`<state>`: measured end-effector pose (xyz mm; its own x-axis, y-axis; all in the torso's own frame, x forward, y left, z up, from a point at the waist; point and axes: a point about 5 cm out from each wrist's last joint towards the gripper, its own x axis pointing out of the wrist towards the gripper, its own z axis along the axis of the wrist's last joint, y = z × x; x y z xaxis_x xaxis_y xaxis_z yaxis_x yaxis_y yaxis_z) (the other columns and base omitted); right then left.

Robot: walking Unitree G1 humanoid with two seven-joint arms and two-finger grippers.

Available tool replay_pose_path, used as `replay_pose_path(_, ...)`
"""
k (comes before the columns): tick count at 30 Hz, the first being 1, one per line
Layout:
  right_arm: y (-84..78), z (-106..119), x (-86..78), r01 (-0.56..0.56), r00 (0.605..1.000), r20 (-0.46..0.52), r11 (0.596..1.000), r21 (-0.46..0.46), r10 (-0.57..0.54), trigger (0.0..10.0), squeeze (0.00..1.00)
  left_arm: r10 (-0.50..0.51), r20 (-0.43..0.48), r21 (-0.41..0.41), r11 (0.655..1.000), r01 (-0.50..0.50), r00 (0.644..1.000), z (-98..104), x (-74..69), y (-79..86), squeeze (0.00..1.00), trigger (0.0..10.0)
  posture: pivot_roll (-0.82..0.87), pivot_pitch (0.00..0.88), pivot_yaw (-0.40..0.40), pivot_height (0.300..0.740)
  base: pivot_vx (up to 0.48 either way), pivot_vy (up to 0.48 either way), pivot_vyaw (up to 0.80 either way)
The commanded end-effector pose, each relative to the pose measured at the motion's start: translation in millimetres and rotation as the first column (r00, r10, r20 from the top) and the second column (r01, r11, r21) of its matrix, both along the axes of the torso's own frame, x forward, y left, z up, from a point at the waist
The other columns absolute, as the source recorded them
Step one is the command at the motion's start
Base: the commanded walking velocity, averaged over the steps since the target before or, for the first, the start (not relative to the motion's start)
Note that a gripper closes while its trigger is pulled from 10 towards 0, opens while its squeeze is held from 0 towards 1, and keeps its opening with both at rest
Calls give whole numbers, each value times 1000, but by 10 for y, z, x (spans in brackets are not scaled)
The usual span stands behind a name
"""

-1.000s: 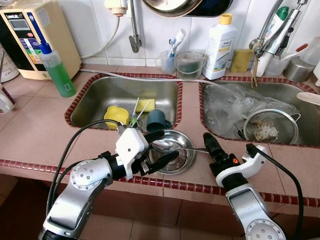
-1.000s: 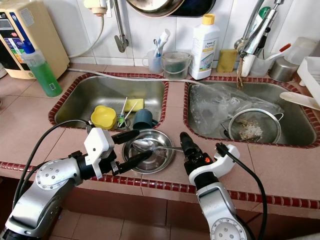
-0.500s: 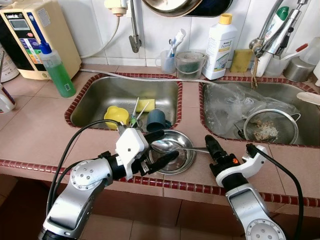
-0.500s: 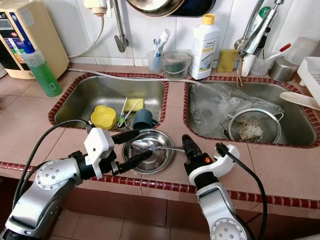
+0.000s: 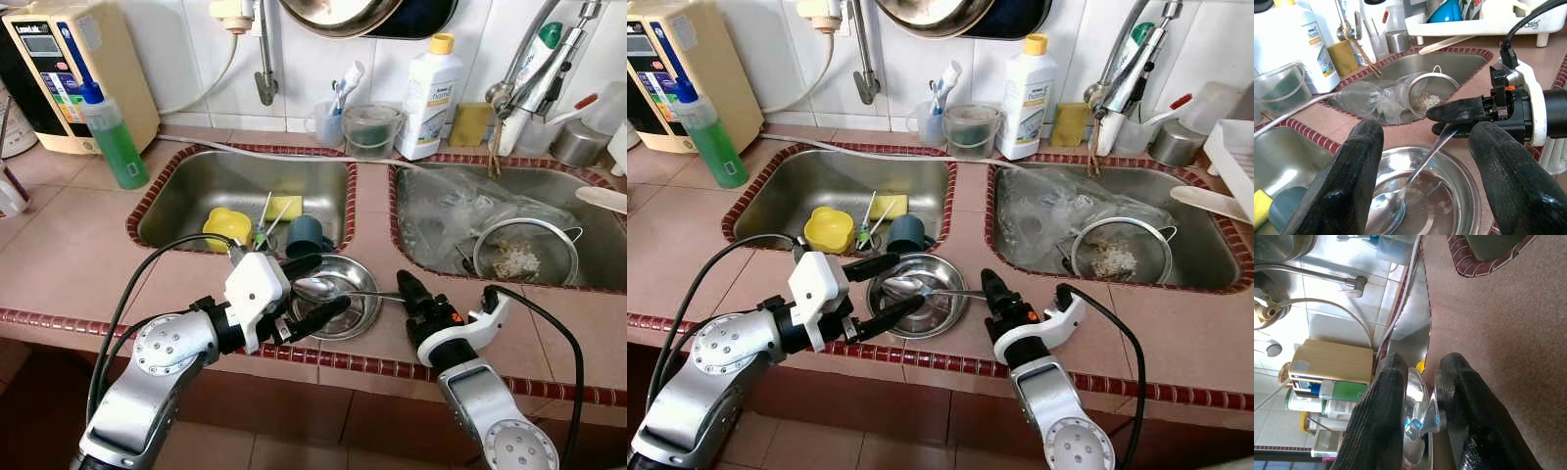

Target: Kitchen organization

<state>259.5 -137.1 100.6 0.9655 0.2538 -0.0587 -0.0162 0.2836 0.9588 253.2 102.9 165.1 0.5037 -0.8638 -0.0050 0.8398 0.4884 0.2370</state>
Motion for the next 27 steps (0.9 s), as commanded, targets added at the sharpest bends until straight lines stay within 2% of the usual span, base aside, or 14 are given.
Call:
replay_pose_path(1, 227, -117, -24, -1, 997, -73, 994, 113, 9, 10000, 0, 4, 20, 13, 1000, -4, 1000, 44, -14, 17, 0, 10000, -135, 51, 48, 740, 0, 0, 0)
replay_pose_path(2, 231, -112, -21, -5, 998, -67, 993, 116, 13, 10000, 0, 5, 21, 14, 1000, -6, 1000, 44, -14, 21, 0, 10000, -134, 51, 50, 740, 0, 0, 0)
replay_pose_path(3, 236, -96, -22, -6, 998, -58, 993, 121, 13, 0, 0, 7, 22, 15, 1000, -7, 1000, 44, -12, 25, 0, 10000, -136, 52, 49, 740, 0, 0, 0)
replay_pose_path(23, 222, -60, -26, -3, 1000, -31, 993, 115, 6, 0, 0, 4, 25, 17, 1000, -4, 1000, 50, 2, 15, 0, 10000, -142, 50, 56, 740, 0, 0, 0)
replay_pose_path(26, 219, -27, -20, 8, 1000, -2, 993, 119, -8, 0, 0, 5, 25, 18, 1000, -5, 1000, 49, 4, 18, 0, 10000, -140, 49, 57, 740, 0, 0, 0)
replay_pose_path(27, 172, 63, -17, 35, 997, 63, 986, 162, -46, 2392, 0, 7, 25, 18, 1000, -7, 1000, 52, 7, 24, 0, 10000, -140, 51, 58, 740, 0, 0, 0)
